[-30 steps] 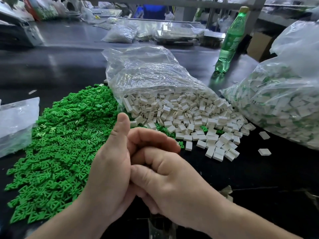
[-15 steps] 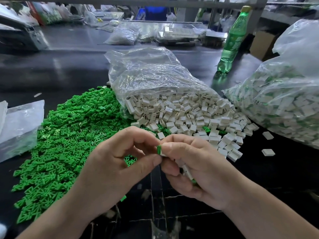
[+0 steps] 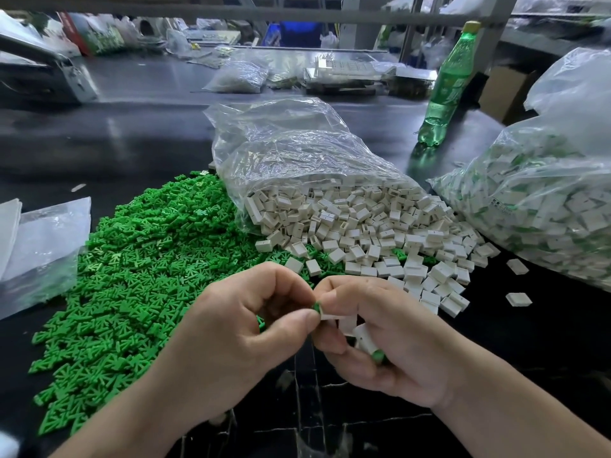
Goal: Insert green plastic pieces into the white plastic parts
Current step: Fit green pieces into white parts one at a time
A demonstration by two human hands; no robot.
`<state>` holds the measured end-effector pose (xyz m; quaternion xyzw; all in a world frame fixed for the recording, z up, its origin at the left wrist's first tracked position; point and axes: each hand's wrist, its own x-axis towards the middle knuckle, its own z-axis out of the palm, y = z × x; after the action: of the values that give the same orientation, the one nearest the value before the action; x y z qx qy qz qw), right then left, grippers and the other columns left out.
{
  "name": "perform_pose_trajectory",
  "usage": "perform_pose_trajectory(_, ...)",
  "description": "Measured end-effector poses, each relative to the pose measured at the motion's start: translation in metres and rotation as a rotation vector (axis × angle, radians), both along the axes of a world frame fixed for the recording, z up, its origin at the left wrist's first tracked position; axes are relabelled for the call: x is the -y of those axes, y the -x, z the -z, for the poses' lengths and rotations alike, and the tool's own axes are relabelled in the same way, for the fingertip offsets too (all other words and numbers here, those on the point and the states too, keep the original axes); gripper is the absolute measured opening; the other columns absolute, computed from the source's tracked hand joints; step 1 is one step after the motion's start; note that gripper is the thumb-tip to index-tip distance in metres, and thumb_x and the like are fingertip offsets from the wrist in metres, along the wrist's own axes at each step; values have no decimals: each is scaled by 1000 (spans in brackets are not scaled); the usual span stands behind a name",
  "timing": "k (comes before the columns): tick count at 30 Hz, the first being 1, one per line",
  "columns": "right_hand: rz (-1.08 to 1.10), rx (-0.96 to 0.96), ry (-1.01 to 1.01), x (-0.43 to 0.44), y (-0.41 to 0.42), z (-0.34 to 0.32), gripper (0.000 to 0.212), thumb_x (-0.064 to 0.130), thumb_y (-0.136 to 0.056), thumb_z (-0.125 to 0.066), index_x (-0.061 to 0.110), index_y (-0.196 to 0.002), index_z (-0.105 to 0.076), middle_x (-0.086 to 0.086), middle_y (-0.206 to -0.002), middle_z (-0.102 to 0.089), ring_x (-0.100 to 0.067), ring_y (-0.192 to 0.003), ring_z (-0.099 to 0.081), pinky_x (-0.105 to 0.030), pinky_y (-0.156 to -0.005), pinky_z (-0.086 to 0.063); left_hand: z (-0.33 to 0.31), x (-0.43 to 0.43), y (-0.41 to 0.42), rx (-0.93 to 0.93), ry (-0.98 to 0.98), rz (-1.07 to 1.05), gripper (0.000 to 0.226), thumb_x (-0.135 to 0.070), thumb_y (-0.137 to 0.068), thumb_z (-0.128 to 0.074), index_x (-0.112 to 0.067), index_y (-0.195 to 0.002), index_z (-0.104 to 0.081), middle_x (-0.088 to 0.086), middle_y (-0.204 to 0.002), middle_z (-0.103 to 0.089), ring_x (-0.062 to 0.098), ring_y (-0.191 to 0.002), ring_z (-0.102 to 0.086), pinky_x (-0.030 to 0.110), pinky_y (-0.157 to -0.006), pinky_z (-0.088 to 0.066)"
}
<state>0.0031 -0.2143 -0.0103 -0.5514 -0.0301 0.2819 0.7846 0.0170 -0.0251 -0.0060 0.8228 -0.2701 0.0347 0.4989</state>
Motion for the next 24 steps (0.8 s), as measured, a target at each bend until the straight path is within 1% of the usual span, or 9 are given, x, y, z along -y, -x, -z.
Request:
perform_pose_trajectory(2,33,-18,-138,3,-3,3,3,19,-77,-59,17,-75,-58,-8,-69,-57,-10,-39,-45,-15,-32,-28,4,-1,-3,41,-35,-81,15,-45,-77,-57,-35,-85,-66,-13,-73,-67,3,-61,-61,4,-52,-39)
perform_pose_trajectory(4,73,-53,-328,9,-7,5,11,14,-76,-61,13,-85,-56,-12,-78,-59,-12,-43,-51,-16,-31,-33,10,-3,-10,172,-180,-126,22,-47,-86,-54,-40,-102,-66,-22,-101,-67,-5,-92,-62,1,-75,-41)
perform_pose_trajectory(6,103,-75,-449,12,-11,6,14,9,-76,-59,11,-90,-56,-13,-83,-58,-14,-47,-55,-17,-30,-37,18,0,-18,260,-438,-126,46,-53,-95,-41,-46,-141,-43,-23,-149,-38,-5,-136,-31,12,-110,-19)
perform_pose_trajectory(8,129,-84,-471,13,-14,6,15,9,-77,-62,10,-92,-59,-12,-83,-58,-14,-49,-55,-18,-30,-38,29,3,-27,238,-636,-136,57,-54,-100,-25,-49,-153,-3,-23,-161,4,-1,-144,6,22,-115,3)
perform_pose_trajectory(10,163,-103,-410,12,-17,8,14,14,-79,-66,11,-92,-61,-9,-81,-58,-12,-48,-54,-17,-30,-38,36,6,-31,266,-749,-112,56,-46,-103,-27,-41,-155,-7,-18,-163,-2,11,-149,-5,35,-116,-12)
perform_pose_trajectory(12,197,-123,-319,12,-17,11,15,17,-80,-68,12,-92,-61,-7,-79,-58,-10,-45,-51,-17,-29,-37,34,7,-32,320,-791,-104,46,-36,-100,-40,-29,-145,-46,-9,-153,-42,24,-134,-42,44,-101,-36)
perform_pose_trajectory(14,220,-129,-238,12,-18,13,16,18,-80,-68,11,-92,-59,-5,-76,-57,-9,-44,-48,-17,-29,-34,34,4,-34,402,-715,-142,34,-30,-91,-56,-21,-120,-70,-6,-126,-66,26,-108,-58,45,-83,-46)
perform_pose_trajectory(17,224,-113,-158,10,-18,14,16,19,-82,-67,11,-92,-57,-5,-76,-58,-9,-44,-47,-17,-30,-33,36,3,-36,422,-671,-156,22,-24,-83,-75,-18,-104,-74,-6,-106,-71,23,-95,-59,45,-79,-46)
perform_pose_trajectory(24,261,-72,4,8,-15,16,11,12,-90,-69,10,-97,-62,-6,-73,-58,-12,-45,-46,-18,-33,-31,36,7,-34,396,-569,-192,32,-7,-77,-77,-14,-108,-72,-1,-93,-67,23,-89,-61,43,-80,-49)
